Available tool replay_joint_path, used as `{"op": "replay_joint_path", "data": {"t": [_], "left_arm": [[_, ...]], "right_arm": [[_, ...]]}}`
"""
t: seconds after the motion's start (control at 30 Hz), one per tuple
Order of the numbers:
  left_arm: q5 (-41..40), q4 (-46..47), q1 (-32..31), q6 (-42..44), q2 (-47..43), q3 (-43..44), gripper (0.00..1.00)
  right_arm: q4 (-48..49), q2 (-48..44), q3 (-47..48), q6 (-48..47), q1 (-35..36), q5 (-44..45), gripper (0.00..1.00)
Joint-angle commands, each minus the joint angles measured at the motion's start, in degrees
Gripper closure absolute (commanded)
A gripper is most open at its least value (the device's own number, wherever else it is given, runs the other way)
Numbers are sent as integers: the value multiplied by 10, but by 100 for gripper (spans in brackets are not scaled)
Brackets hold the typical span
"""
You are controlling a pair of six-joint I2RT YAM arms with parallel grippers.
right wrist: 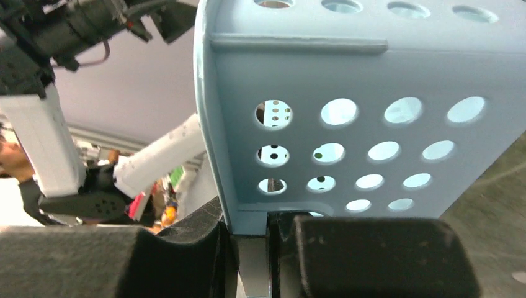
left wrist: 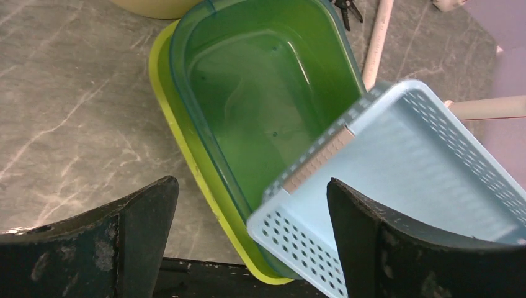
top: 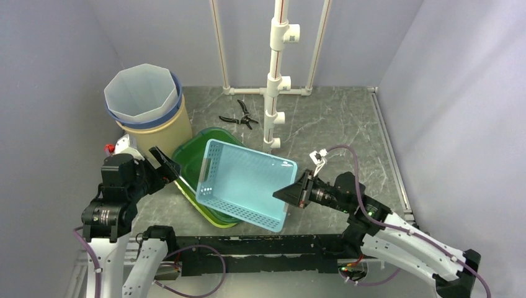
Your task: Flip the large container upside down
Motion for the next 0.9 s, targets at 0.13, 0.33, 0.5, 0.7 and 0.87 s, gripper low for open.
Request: {"op": "replay_joint_path", "data": {"t": [0.13, 0.33, 0.5, 0.7, 0.87], "left_arm": [[17, 65, 1, 51, -13, -48, 6], [-6, 113, 3, 45, -30, -107, 6], [-3, 102, 3, 44, -31, -105, 6], [-2, 97, 3, 40, -31, -106, 6], [0, 98, 3, 40, -28, -107, 6]], "right_arm": [[-241, -85, 121, -146, 1, 6, 100], [-402, -133, 206, -175, 1, 132, 100], [-467, -207, 259, -179, 1, 212, 100], [-547, -205, 316, -188, 1, 245, 100], [-622, -147, 373, -190, 1, 290, 100]]}}
